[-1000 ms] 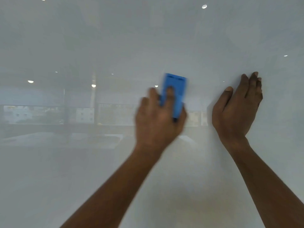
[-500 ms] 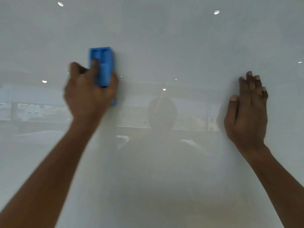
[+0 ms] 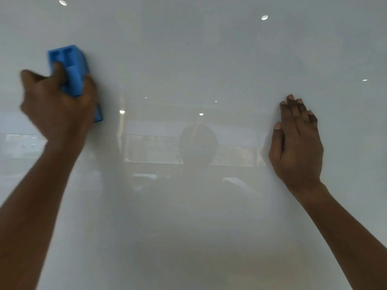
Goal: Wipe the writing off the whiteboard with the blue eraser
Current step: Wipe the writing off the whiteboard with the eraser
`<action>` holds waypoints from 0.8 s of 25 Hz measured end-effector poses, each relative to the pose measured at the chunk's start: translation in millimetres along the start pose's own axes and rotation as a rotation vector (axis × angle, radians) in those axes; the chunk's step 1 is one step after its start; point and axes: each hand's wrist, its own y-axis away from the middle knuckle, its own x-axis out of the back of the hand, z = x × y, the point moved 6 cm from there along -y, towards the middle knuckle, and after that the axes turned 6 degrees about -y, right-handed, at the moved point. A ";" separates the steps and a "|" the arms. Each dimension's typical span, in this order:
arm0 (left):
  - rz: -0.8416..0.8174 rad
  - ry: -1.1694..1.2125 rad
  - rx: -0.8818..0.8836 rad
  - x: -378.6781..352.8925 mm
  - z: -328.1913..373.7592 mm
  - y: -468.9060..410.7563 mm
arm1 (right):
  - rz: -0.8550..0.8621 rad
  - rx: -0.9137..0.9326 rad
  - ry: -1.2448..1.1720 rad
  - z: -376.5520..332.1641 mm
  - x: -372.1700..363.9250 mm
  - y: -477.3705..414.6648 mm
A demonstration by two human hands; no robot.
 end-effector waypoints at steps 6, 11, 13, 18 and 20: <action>-0.199 0.100 -0.411 -1.5 191.9 117.3 | -0.019 -0.003 -0.031 0.9 0.9 1.5; -0.155 0.162 -0.693 2.2 232.4 222.5 | -0.088 -0.025 -0.084 3.0 2.2 3.1; -0.143 0.164 -0.703 6.2 213.8 229.3 | -0.113 -0.039 -0.012 -0.7 5.9 -0.2; -0.097 0.144 -0.592 20.4 163.5 222.0 | -0.064 0.055 0.024 -51.3 21.6 15.4; -0.117 0.117 -0.551 25.2 160.3 221.6 | -0.071 0.070 -0.175 -80.0 25.7 27.9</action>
